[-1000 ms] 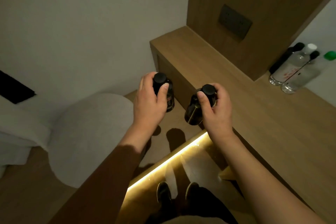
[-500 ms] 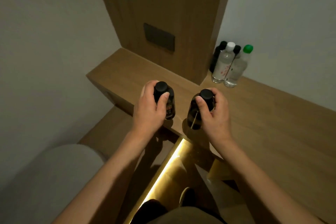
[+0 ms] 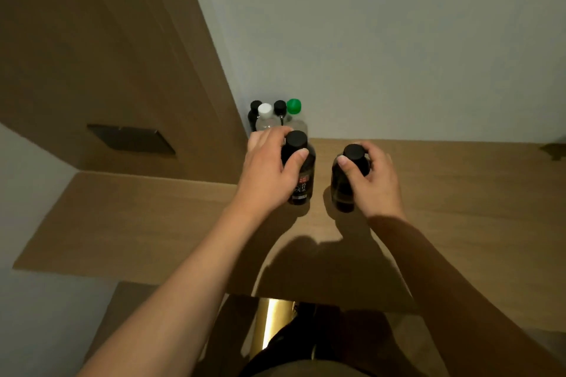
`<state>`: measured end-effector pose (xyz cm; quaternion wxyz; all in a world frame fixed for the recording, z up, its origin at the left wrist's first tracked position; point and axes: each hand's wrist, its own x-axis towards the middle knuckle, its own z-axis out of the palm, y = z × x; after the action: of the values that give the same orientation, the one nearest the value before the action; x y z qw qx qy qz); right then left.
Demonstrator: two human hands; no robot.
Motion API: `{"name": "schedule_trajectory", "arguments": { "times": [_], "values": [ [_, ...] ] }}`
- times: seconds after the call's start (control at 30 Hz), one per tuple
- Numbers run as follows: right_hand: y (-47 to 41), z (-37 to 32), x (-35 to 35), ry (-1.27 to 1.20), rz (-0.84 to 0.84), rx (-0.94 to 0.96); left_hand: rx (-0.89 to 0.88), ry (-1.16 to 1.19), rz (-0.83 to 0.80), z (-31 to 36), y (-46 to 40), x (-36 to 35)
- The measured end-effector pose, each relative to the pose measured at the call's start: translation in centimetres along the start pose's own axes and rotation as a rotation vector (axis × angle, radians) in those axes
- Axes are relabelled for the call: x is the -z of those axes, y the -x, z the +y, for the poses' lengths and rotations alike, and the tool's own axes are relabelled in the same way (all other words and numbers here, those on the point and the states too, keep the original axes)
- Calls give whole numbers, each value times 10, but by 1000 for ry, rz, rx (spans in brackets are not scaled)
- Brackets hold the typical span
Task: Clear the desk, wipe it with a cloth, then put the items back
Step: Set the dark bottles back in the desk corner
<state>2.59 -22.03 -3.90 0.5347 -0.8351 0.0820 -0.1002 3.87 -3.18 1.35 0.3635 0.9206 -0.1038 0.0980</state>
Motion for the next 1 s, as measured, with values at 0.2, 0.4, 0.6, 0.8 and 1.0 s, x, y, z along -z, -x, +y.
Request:
{"name": "schedule_trajectory", "arguments": {
  "times": [0.2,0.4,0.6,0.8,1.0],
  "values": [
    [-67,26,12,165,124,-26,-49,-38,-142,10,-101,-31],
    [-125,35,8,224,125,-85,-31,-150,-249,6,-182,-53],
    [-167,39,-11,295,92,-39,70,-260,-376,-23,-222,-76],
    [-191,47,-35,256,27,-27,84,-424,-418,-47,-233,-93],
    [-199,47,-61,255,-11,-29,161,-552,-366,-60,-229,-99]
  ]
}}
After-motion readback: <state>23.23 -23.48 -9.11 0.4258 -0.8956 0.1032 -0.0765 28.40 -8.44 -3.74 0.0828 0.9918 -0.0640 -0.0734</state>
